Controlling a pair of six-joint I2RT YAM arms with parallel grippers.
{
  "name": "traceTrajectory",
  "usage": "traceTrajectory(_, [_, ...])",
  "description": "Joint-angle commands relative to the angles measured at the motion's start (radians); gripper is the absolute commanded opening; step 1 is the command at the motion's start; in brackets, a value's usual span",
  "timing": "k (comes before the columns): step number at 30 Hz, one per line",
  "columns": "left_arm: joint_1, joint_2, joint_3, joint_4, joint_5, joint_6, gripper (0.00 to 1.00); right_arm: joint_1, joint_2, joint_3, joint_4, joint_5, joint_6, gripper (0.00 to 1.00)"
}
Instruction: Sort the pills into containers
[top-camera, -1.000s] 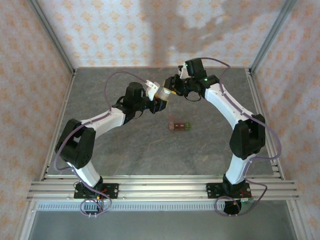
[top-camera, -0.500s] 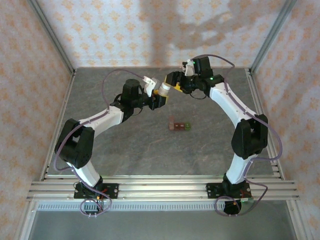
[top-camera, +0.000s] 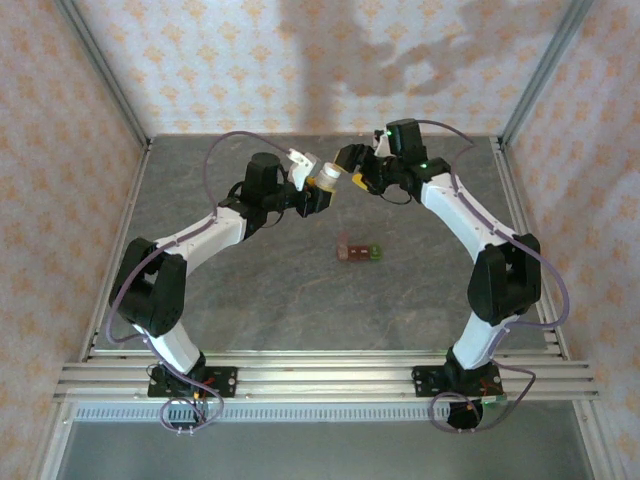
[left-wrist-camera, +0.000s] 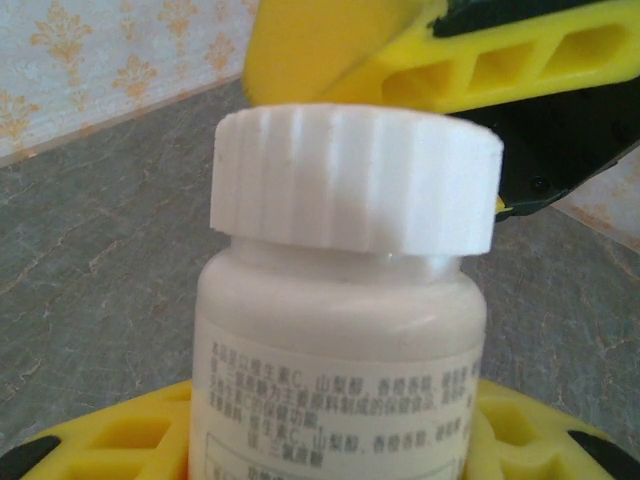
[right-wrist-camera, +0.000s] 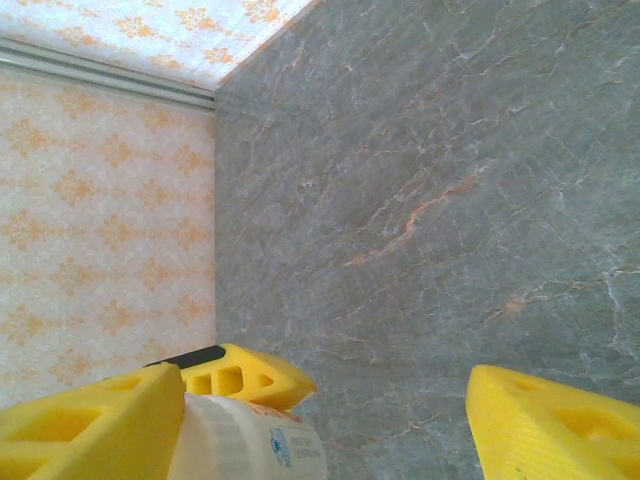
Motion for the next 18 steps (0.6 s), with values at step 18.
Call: traceTrajectory(18, [0.002,0.027,0.033,0.010,-0.003,0.012,0.00,0.082,-0.044,-0.031,0.052,0.016,0.014,0.54])
